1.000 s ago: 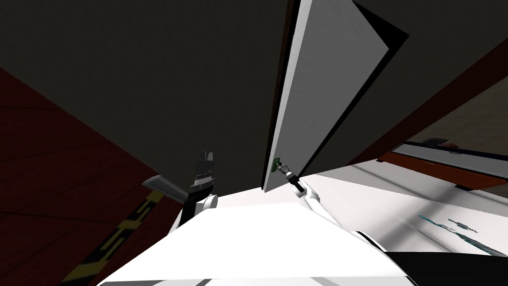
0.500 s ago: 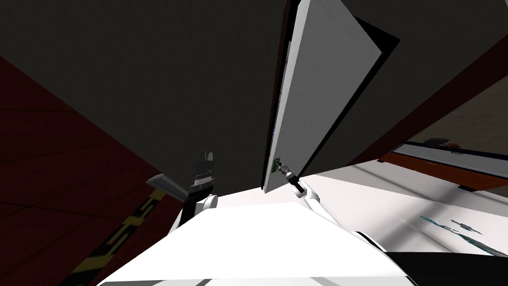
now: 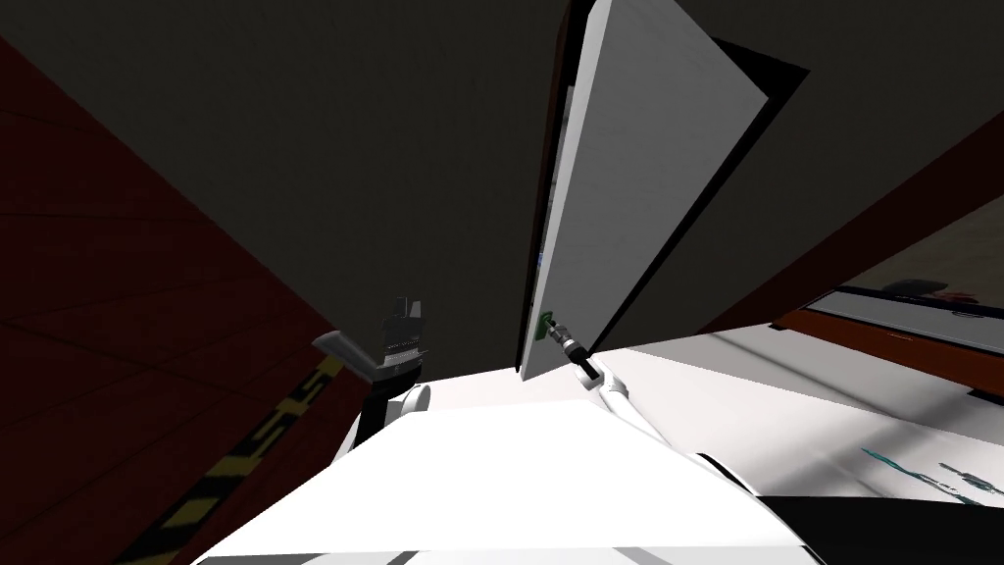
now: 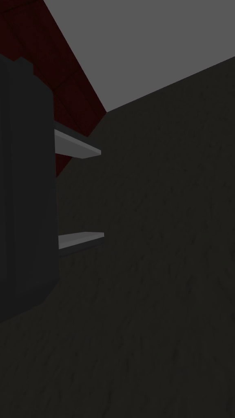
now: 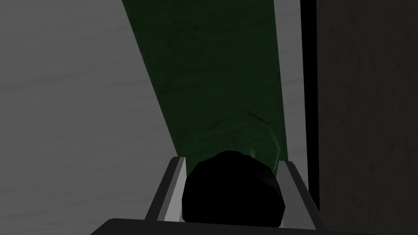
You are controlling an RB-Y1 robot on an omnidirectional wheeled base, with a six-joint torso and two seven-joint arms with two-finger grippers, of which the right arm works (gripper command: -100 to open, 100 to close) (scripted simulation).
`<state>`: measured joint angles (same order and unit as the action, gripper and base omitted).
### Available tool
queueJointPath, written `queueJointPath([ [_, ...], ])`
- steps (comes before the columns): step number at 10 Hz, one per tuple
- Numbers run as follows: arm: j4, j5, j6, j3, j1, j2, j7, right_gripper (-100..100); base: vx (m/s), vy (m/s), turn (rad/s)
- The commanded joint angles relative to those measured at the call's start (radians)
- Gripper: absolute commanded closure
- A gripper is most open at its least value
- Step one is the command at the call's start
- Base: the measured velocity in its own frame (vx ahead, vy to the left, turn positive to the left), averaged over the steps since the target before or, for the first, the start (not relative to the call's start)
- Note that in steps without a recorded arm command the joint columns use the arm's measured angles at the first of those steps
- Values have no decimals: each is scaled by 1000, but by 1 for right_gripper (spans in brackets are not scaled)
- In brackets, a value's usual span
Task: Pull the door open
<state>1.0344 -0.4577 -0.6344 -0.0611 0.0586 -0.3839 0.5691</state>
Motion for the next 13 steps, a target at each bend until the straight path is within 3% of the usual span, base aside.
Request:
queueJointPath([
  [1,-8,29,2,-4,11,-3,-50,100,-66,-60,87],
  [6,-25,103,11,9,30,3,-168,100,-67,-58,80],
  [7,-25,103,11,9,30,3,-177,100,-55,-50,62],
  [9,-35,146,15,16,41,6,-238,100,-54,-54,95],
  [10,-35,146,15,16,41,6,-245,100,-49,-55,58],
  [12,-46,195,21,24,54,10,-307,100,-64,-55,106],
  [13,-46,195,21,24,54,10,-316,100,-58,-51,55],
])
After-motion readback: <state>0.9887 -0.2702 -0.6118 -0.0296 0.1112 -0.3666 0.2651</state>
